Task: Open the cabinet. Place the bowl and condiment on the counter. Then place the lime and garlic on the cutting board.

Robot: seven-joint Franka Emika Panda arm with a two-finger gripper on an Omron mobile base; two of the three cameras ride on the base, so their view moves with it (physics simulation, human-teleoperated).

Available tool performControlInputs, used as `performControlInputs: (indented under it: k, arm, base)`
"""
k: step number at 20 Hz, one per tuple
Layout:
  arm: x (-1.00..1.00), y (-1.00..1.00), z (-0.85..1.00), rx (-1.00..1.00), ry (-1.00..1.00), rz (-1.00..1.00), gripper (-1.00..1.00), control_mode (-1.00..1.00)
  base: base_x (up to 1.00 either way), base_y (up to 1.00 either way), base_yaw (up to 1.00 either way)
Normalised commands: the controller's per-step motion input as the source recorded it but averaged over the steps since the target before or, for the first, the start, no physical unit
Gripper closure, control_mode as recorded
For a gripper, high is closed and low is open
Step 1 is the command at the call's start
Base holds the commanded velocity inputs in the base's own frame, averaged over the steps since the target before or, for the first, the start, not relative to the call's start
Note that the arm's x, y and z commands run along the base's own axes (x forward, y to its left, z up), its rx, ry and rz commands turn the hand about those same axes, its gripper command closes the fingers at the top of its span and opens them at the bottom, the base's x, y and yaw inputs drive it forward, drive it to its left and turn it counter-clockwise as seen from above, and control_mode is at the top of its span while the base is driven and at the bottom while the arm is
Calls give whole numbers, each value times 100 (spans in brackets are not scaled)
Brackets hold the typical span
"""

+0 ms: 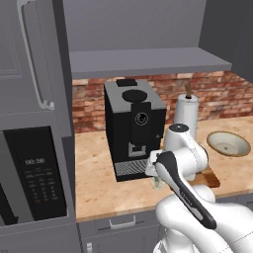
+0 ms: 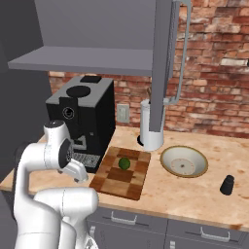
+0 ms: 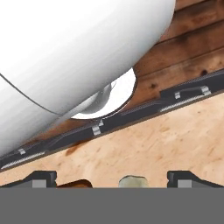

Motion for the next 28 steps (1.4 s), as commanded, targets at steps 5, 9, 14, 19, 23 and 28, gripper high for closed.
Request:
performControlInputs:
  k: [5, 9, 14, 19, 23, 28]
  arm:
    - [13, 0, -12, 0, 0, 0, -100, -100]
    - [12, 0, -11, 0, 0, 0, -100, -100]
    - [12, 0, -13, 0, 0, 0, -100, -100]
    - [10, 0, -11, 0, 0, 0, -100, -100]
    - [13, 0, -15, 0, 0, 0, -100, -100]
    - [11, 0, -17, 0, 0, 0, -100, -100]
  base:
    - [0, 0, 0]
    - [0, 0, 0]
    - [0, 0, 0]
    - [0, 0, 0]
    - [0, 0, 0]
    - [0, 0, 0]
